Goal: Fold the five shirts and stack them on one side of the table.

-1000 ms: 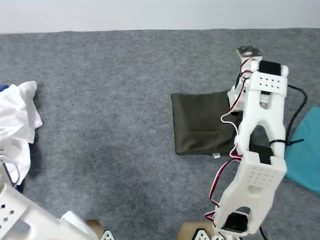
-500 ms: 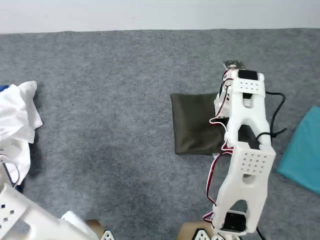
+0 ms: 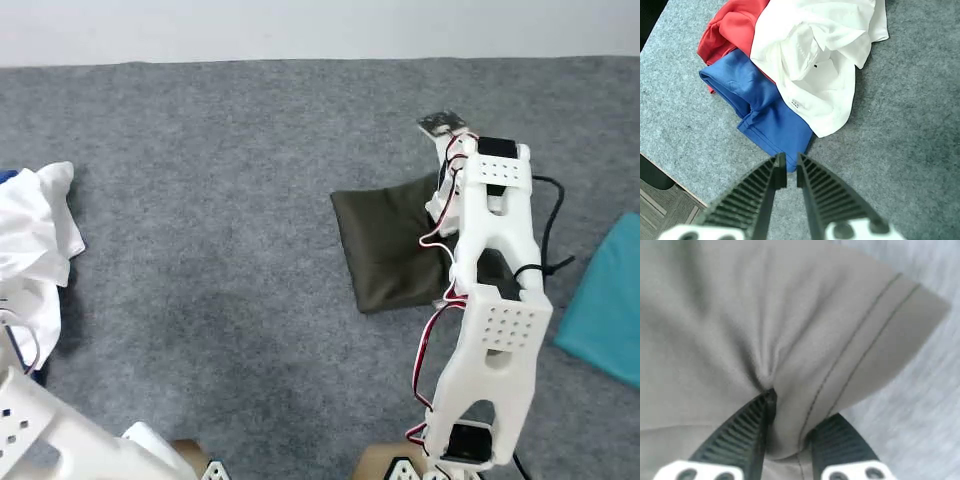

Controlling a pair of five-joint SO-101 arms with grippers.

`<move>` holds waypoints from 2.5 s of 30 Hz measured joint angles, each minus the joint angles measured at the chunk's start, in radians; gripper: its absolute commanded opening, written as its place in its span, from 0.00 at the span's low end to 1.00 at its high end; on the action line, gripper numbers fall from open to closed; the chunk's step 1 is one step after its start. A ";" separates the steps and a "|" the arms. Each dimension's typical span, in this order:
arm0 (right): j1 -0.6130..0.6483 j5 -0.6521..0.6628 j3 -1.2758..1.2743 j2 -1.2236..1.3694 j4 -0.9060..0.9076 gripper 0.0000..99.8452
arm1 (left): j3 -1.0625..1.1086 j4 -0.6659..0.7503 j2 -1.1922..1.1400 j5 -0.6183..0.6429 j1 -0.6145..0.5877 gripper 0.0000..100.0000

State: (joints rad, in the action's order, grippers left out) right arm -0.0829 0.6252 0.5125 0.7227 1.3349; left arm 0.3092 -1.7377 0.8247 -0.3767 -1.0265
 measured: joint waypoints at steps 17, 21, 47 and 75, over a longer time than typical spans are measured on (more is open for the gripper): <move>0.043 0.569 0.000 0.000 -0.388 0.20 | 0.000 0.000 0.000 0.000 0.000 0.05; 0.041 0.431 0.000 0.000 -0.390 0.27 | 0.000 0.000 0.000 0.000 0.000 0.05; 0.032 -1.019 0.155 -0.115 0.123 0.28 | 0.000 0.000 0.000 0.000 0.000 0.05; 0.078 -1.082 0.264 0.215 0.015 0.01 | 0.000 0.000 0.000 0.000 0.000 0.05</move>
State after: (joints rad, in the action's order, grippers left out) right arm -0.0046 -0.4565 0.7764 0.9375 1.3502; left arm 0.3092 -1.7377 0.8247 -0.3767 -1.0265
